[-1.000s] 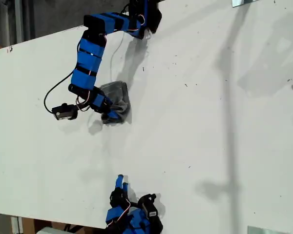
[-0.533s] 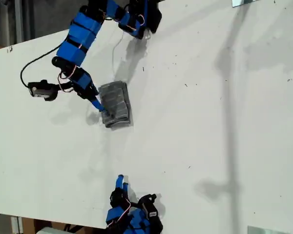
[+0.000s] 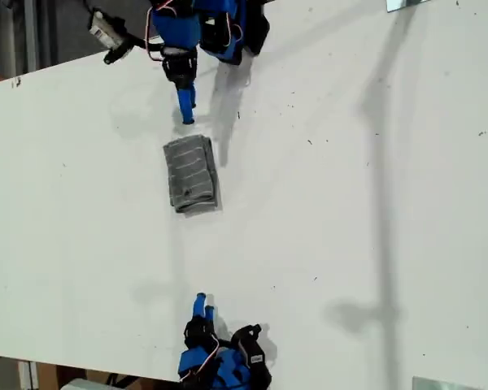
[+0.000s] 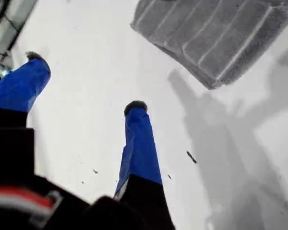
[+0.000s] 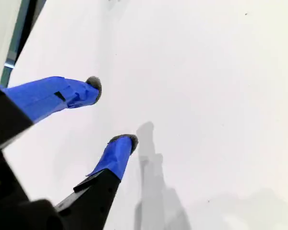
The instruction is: Grasp corners of a square towel and fold twice.
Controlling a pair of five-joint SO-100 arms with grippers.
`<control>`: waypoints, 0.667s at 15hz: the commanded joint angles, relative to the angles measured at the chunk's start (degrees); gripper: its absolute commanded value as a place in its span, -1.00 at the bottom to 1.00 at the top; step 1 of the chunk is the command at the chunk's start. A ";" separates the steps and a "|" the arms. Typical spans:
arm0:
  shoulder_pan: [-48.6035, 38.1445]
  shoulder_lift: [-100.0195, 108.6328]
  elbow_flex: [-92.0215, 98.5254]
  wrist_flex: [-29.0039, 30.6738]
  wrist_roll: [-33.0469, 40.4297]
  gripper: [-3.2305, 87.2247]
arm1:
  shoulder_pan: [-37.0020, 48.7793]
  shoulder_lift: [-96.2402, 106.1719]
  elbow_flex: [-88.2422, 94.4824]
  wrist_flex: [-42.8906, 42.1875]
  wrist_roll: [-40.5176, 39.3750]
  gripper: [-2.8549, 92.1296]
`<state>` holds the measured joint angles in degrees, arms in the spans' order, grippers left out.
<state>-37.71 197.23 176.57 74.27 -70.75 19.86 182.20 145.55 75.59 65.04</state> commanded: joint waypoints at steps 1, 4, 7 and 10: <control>7.12 1.32 0.26 0.00 -4.39 -0.50 | -5.01 6.59 8.53 -3.60 4.57 -0.16; 19.51 1.32 1.49 -0.88 -10.11 -0.51 | -8.88 6.59 18.19 -6.50 12.04 -0.25; 27.51 1.32 2.20 -0.44 -18.72 -0.59 | -13.01 6.50 20.30 0.09 22.68 -0.54; 28.92 1.32 2.37 -0.79 -2.72 -0.75 | -18.19 6.50 19.34 3.08 39.73 -0.55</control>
<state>-9.40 198.19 178.77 74.62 -82.53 2.81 189.14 167.08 78.49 100.63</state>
